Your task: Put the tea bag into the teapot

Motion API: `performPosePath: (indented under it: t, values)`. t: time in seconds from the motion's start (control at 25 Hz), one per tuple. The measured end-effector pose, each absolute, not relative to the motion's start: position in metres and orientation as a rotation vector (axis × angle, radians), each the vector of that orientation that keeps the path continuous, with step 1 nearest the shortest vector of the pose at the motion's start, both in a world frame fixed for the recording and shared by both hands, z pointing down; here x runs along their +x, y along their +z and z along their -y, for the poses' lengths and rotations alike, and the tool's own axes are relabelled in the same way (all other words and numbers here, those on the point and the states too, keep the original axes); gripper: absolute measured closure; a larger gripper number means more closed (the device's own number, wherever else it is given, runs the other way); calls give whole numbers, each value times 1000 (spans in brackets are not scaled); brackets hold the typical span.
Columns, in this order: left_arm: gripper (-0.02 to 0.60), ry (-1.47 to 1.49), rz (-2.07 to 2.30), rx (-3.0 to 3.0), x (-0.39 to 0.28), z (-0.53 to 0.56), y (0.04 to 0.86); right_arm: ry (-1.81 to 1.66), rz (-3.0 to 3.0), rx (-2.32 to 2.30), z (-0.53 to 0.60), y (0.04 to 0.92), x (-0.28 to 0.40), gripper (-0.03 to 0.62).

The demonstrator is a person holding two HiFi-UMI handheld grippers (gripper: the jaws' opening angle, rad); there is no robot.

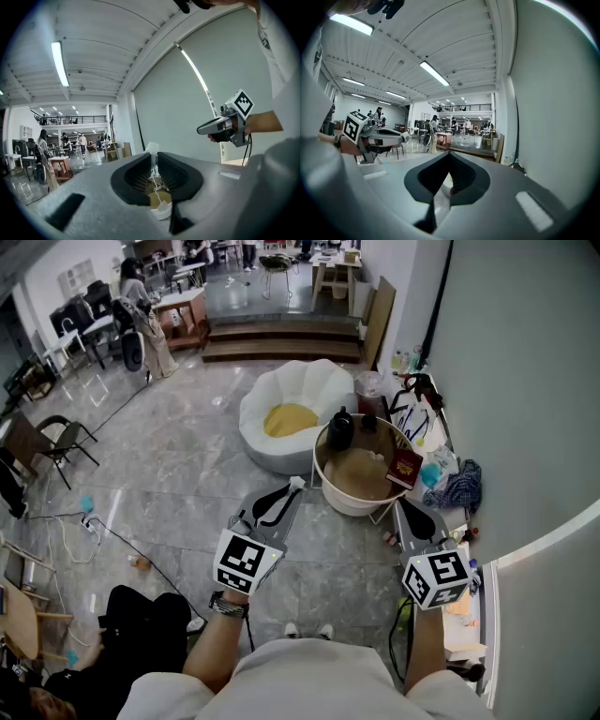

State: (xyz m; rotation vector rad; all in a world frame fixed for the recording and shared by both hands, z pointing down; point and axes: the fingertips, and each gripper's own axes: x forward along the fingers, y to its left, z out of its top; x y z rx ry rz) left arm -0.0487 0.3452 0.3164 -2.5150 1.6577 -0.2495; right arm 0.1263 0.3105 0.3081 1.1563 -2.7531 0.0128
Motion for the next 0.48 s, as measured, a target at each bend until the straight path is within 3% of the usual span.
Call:
performPosePath:
  t: [0.48]
  values:
    - [529, -241, -1663, -2541, -75, -325, 325, 5, 2811, 1096, -299, 313, 98, 589]
